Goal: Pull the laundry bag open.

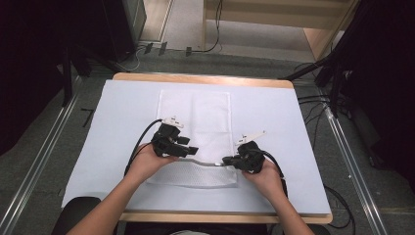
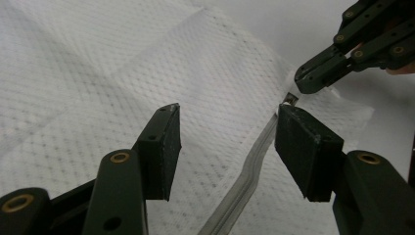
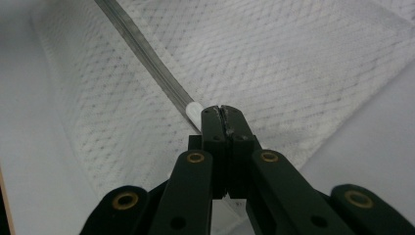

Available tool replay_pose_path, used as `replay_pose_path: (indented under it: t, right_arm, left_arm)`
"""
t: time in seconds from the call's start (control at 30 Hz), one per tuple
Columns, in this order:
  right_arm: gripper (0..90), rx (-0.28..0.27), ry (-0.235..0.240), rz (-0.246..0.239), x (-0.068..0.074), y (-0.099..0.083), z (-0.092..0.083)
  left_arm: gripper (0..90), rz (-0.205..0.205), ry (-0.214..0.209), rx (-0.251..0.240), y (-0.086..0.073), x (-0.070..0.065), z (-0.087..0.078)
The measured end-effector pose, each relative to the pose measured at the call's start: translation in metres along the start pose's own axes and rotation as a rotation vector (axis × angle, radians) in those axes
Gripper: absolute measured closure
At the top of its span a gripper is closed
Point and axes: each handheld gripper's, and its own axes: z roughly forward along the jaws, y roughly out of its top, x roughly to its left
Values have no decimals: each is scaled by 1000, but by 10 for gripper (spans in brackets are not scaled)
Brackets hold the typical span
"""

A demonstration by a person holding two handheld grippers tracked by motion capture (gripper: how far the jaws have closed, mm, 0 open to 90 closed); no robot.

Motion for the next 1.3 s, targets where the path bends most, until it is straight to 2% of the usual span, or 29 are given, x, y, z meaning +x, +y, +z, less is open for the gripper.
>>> replay_pose_path:
  t: [0.43, 0.5, 0.6, 0.67, 0.73, 0.83, 0.97, 1.07, 1.3]
  right_arm:
    - [900, 29, -43, 0, -8, -9, 0]
    - [875, 12, -23, -22, -10, -11, 2]
    - [885, 16, -42, -48, -7, -11, 2]
    - [896, 22, -60, -55, -5, -10, 2]
    - [900, 26, -61, -38, -4, -9, 2]
    - [900, 21, -55, -29, -5, -10, 3]
    - [900, 21, -52, -29, -6, -9, 3]
    - [900, 27, -50, -22, -6, -9, 3]
    - [900, 26, -43, -13, -7, -9, 3]
  left_arm:
    - [485, 29, -49, 44, 4, -17, 21]
    - [514, 23, -54, 52, 5, -19, 25]
    - [577, 17, -67, 47, 5, -22, 29]
    - [615, 18, -80, 52, 6, -24, 31]
    - [637, 5, -96, 59, 6, -26, 36]
    - [653, -4, -100, 62, 6, -28, 41]
    - [735, 17, -90, 43, 6, -32, 47]
    - [768, 5, -103, 53, 5, -31, 53]
    - [726, 9, -91, 85, 5, -34, 63]
